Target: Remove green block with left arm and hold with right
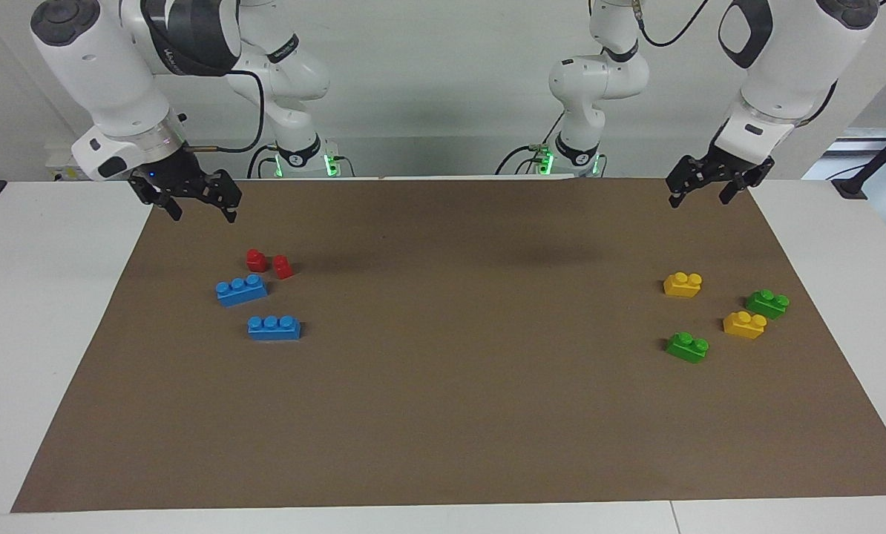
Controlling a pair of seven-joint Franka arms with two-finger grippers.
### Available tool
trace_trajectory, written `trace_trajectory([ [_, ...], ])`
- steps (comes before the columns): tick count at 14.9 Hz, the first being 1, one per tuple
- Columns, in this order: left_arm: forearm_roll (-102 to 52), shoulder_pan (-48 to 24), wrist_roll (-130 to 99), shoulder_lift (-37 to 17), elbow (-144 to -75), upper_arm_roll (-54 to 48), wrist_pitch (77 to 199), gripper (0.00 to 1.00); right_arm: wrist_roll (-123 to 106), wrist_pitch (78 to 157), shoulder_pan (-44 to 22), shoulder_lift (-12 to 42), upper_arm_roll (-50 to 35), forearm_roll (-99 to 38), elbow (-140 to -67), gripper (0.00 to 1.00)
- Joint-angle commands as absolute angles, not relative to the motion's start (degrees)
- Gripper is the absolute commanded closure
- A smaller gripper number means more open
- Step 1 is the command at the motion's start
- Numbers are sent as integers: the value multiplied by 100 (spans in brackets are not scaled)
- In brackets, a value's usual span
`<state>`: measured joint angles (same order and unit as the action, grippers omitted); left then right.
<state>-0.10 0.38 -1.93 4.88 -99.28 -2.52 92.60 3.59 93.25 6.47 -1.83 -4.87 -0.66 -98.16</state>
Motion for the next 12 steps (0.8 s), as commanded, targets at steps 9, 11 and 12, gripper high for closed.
trace_trajectory([
  [9, -9, 18, -105, 527, -9835, -237, 9141, 0, 202, 9246, 712, -105, -536, 237, -9694, 1],
  [11, -9, 18, -105, 536, -9835, -237, 9141, 0, 246, 9237, 721, -105, -527, 211, -9703, 1],
  [12, -9, 18, -105, 536, -9835, -237, 9141, 0, 246, 9237, 721, -105, -527, 202, -9694, 1],
])
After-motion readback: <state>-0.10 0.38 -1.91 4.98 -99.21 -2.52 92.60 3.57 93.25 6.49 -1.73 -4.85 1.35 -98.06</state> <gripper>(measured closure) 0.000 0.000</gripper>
